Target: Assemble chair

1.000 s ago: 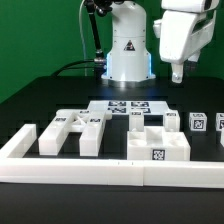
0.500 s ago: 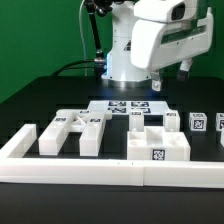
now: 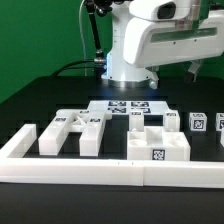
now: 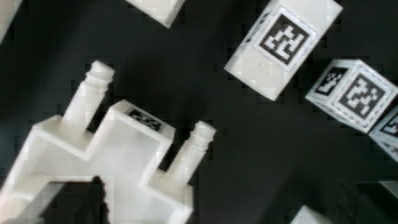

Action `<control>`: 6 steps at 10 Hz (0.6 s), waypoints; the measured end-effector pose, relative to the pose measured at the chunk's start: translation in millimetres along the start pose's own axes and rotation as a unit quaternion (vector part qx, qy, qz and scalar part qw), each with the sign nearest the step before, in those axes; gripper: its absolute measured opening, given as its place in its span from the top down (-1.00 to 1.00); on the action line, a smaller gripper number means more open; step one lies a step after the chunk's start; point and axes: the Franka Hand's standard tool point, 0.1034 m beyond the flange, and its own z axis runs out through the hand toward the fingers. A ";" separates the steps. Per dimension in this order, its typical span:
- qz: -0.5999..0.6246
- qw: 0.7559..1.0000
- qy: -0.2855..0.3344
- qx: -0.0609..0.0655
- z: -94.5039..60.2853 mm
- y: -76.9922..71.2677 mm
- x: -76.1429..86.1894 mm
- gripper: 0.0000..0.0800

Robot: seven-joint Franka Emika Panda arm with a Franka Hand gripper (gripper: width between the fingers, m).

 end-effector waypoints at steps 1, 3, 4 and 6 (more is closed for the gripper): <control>-0.010 1.000 0.004 0.001 3.7 11.3 12.8 -0.63; 0.000 1.000 0.018 0.003 4.4 24.7 38.0 -0.63; -0.006 1.000 0.025 0.001 2.1 29.2 47.1 -0.63; -0.021 0.999 0.027 0.002 1.6 31.6 49.4 -0.63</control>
Offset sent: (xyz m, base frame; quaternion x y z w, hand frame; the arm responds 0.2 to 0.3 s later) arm 0.0564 -0.0045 0.0011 -0.0197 0.0352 -0.0039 0.9992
